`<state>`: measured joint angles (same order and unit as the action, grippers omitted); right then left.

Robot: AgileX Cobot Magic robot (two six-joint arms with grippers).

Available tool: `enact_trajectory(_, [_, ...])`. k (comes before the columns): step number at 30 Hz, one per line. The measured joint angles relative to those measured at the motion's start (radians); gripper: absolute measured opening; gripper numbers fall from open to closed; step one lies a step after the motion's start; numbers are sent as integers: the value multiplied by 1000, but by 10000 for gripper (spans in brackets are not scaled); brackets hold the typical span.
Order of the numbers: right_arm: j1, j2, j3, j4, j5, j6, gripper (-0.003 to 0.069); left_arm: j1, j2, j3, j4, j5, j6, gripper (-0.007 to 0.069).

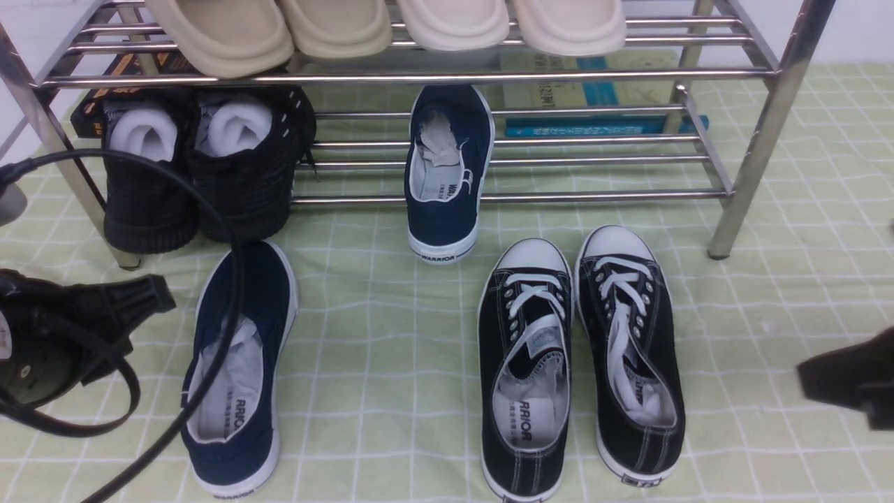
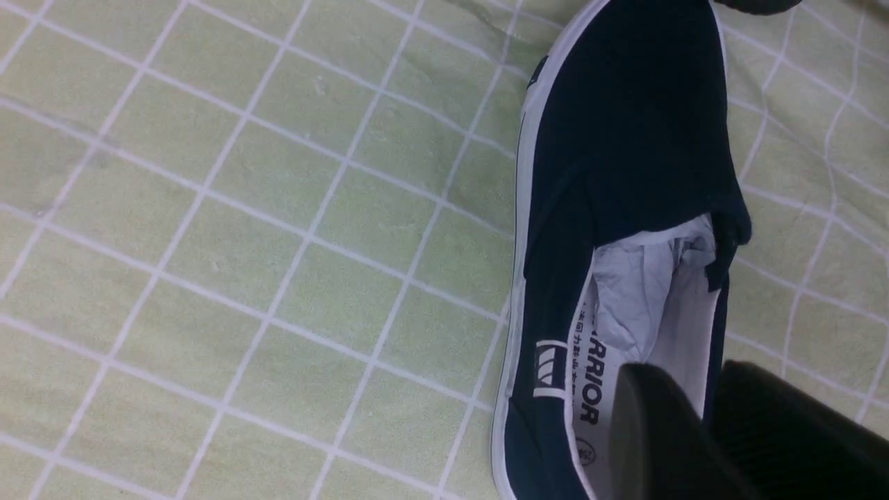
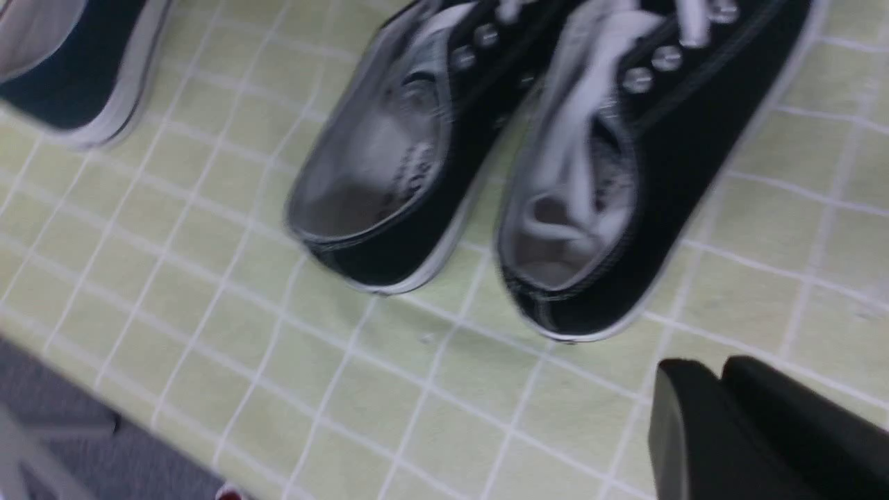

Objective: Take the shoes off the shelf with your hand from the green coffee tablecloth.
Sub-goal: 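Reach toward the shoe rack and grasp a shoe on it with the right gripper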

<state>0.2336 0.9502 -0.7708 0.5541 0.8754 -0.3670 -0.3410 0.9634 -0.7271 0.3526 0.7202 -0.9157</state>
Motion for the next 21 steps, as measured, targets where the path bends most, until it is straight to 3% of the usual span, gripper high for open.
enact_trajectory(9, [214, 256, -229, -78, 96, 64, 79, 0, 0, 0, -11, 23, 30, 158])
enact_trajectory(14, [355, 521, -474, -238, 128, 193, 79, 0, 0, 0, -18, 50, 53, 158])
enact_trajectory(21, [431, 845, -919, -379, 243, 334, -13, 0, 0, 0, -26, 104, 80, 158])
